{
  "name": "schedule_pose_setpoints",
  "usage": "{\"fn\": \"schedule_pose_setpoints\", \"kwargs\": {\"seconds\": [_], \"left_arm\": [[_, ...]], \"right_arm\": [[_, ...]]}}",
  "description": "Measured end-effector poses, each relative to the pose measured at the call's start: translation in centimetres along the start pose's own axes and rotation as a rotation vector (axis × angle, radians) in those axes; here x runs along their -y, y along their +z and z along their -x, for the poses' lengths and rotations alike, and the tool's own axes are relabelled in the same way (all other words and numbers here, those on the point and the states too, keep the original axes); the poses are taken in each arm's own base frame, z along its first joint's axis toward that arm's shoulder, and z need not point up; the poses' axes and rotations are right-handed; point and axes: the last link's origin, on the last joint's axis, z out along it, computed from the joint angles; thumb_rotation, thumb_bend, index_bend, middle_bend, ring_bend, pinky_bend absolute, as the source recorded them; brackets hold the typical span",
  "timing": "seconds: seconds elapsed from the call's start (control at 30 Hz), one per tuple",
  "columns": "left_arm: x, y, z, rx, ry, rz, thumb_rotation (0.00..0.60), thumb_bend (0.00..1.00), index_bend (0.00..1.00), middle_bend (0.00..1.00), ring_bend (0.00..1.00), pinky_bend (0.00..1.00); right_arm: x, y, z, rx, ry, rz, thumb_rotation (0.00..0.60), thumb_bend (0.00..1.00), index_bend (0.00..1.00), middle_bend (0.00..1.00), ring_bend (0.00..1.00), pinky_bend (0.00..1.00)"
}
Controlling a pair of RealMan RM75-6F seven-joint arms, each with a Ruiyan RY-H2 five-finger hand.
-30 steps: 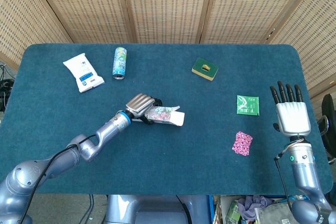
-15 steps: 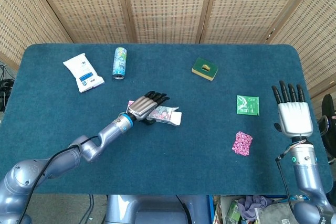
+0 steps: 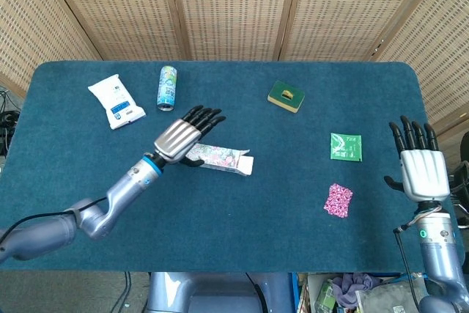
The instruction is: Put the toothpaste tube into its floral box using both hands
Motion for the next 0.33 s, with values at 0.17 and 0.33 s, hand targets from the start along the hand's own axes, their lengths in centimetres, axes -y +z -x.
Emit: {"fn": "schedule_pose_setpoints", "kwargs": {"seconds": [0.17, 0.33], "left_arm": [[2.8, -6.4, -2.5, -0.108, -0.004, -0.118, 0.6, 0.07, 0.0, 0.0, 0.0, 0.0], [5.5, -13.9, -3.8, -0.18, 0.042, -0.303, 0.6, 0.03, 0.0, 0.0, 0.0, 0.0]], "right_arm": [[-0.9, -1.7, 0.3, -0.016, 0.108, -0.027, 0.6, 0.0, 0.0, 0.0, 0.0, 0.0], [-1.6, -3.9, 0.8, -0.04, 0.166, -0.08, 0.6, 0.0, 0.0, 0.0, 0.0, 0.0]]}}
